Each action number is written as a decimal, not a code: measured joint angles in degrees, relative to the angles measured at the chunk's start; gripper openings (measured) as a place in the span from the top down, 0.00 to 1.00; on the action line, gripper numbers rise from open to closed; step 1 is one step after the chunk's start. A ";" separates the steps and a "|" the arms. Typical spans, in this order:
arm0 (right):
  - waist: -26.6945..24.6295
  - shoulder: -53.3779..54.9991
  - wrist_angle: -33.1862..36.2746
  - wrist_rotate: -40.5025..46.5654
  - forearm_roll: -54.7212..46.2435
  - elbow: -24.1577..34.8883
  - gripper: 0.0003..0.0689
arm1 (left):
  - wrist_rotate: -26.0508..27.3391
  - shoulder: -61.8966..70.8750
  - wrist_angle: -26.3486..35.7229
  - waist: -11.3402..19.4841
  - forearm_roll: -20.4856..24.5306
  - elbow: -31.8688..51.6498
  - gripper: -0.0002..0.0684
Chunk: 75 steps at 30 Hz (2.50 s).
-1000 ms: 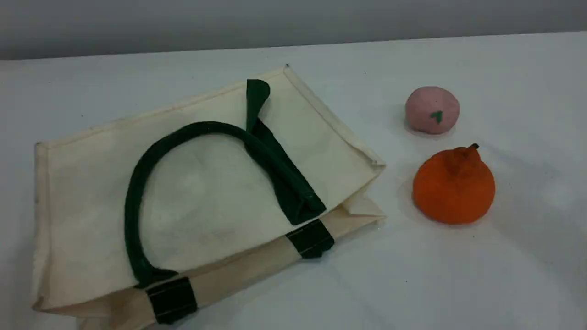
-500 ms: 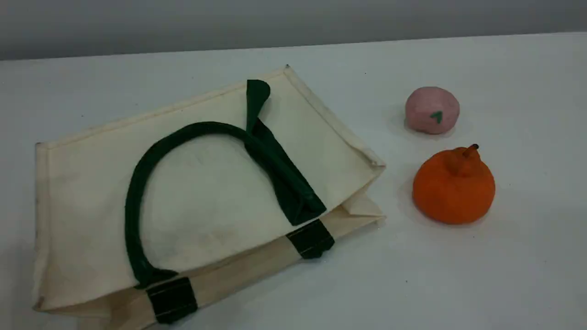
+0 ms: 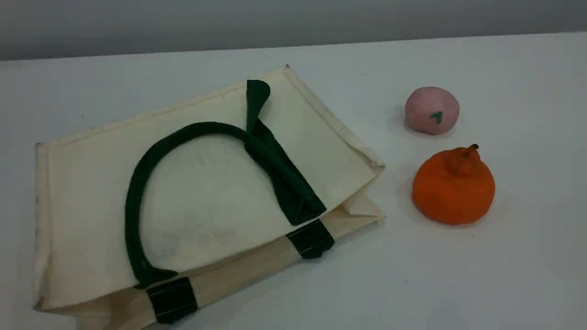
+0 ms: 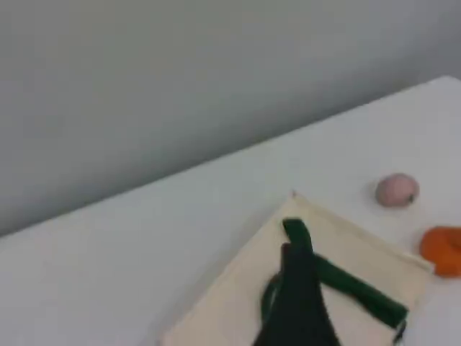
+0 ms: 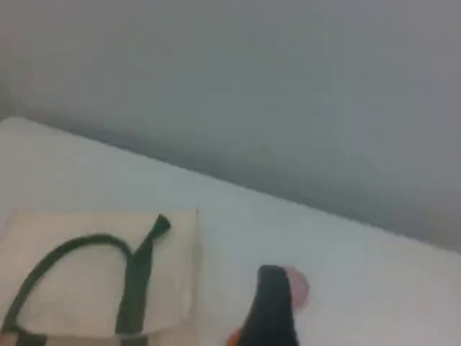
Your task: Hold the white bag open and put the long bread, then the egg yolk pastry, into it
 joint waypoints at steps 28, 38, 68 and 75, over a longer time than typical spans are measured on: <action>0.00 -8.86 -8.93 1.19 1.33 35.02 0.20 | 0.06 -33.92 -3.34 0.00 -0.14 51.36 0.28; 0.00 -8.86 -8.83 1.19 1.33 35.02 0.20 | 0.06 -33.92 -7.12 0.00 0.10 51.77 0.28; -20.66 -11.47 -8.71 1.19 1.70 34.97 0.20 | -5.80 -33.92 -7.92 16.74 4.24 53.08 0.28; -21.79 -15.88 -8.71 1.19 1.70 34.97 0.20 | -5.76 -38.61 -7.87 17.26 4.24 53.08 0.28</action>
